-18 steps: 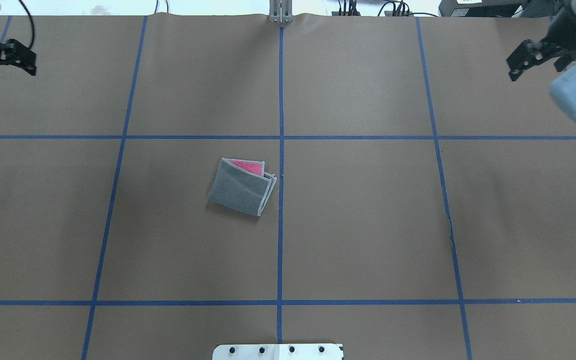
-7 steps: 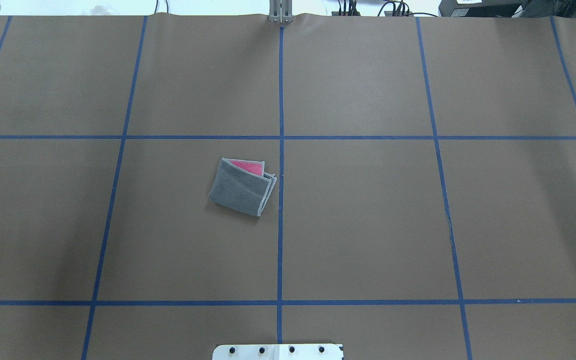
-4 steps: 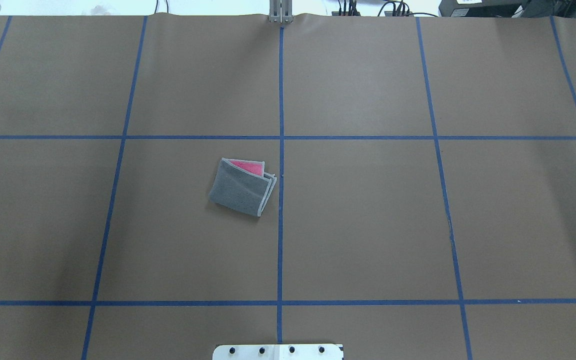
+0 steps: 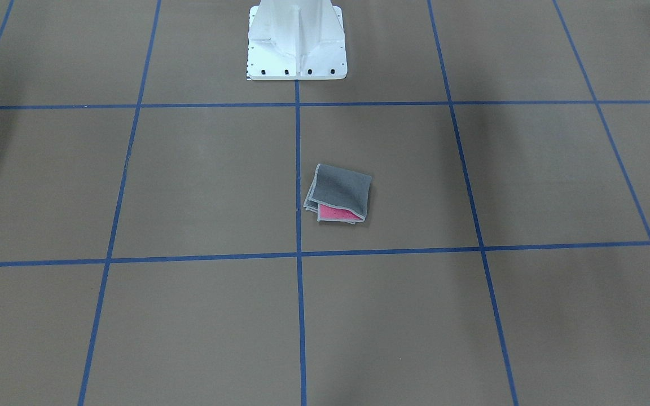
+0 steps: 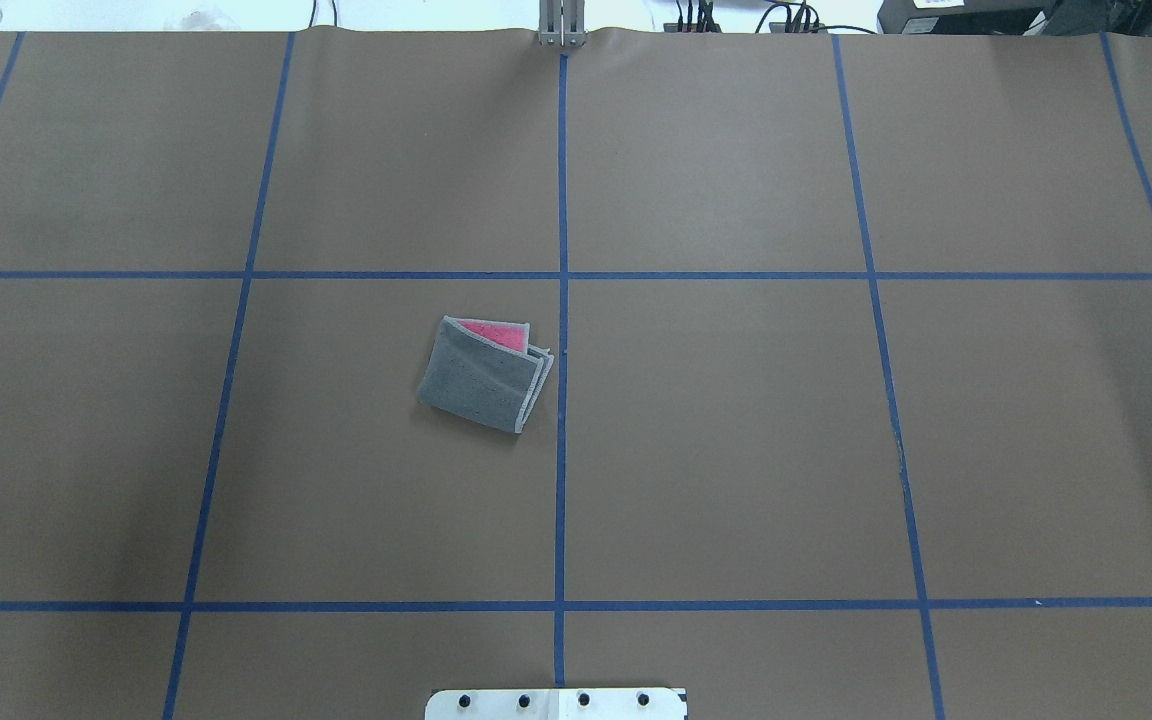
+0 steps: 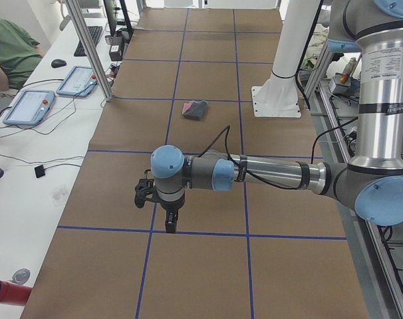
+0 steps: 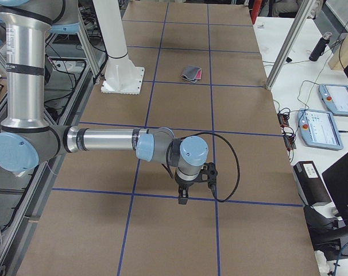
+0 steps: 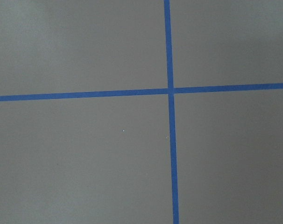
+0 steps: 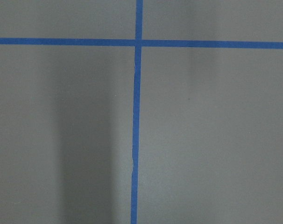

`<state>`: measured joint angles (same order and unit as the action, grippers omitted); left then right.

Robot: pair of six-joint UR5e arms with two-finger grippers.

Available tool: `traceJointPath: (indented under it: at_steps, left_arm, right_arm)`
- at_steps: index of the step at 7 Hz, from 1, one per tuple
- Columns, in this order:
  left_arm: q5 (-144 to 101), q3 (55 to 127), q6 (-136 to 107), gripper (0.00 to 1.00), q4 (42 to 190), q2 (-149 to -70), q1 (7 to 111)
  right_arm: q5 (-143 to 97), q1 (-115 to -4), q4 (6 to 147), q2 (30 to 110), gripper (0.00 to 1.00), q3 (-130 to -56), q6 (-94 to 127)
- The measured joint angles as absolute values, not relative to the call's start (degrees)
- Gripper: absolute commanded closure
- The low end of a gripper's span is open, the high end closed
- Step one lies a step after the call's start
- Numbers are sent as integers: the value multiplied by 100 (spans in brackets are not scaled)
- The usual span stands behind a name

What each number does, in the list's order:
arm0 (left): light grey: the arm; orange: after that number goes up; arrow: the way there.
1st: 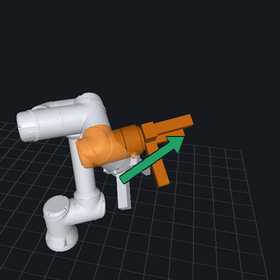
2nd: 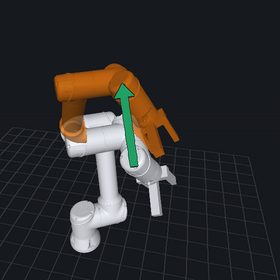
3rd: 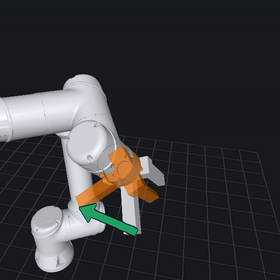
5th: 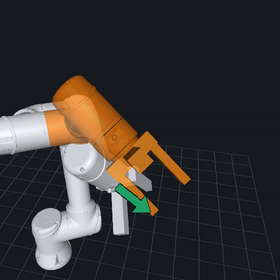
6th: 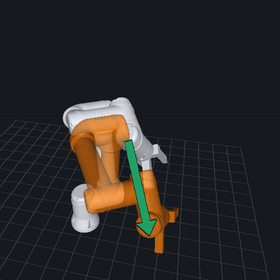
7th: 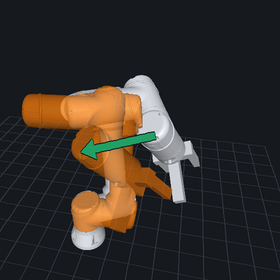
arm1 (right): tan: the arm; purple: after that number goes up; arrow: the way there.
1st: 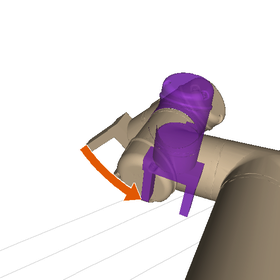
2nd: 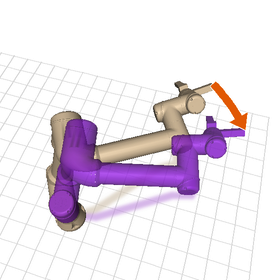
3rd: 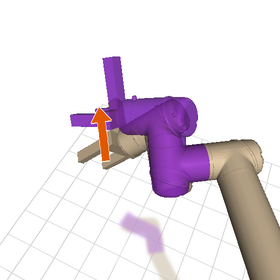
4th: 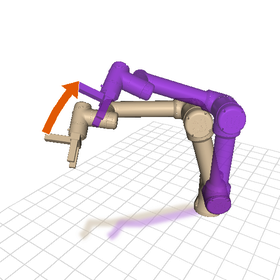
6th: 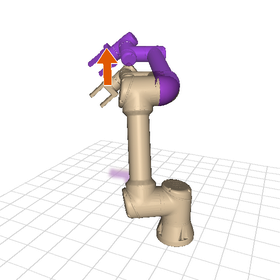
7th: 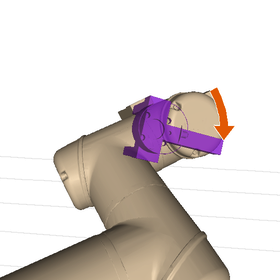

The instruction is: Fold towel twice with both arms

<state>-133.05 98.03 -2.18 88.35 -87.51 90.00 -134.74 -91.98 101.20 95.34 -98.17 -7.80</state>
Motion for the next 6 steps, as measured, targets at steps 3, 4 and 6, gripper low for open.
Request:
traceJointPath:
  at_steps: [3,4,6]
  left_arm:
    - [-13307,9797,-238,0,8833,-8754,8983]
    - [-13307,9794,-237,0,8835,-8754,8983]
    - [-13309,9783,-237,0,8841,-8754,8982]
  right_arm:
    - [-13344,-9210,10119,9603,1,-9833,-717]
    - [-13292,-9210,10115,9617,1,-9830,-725]
    - [-13259,-9208,10025,9632,1,-9797,-735]
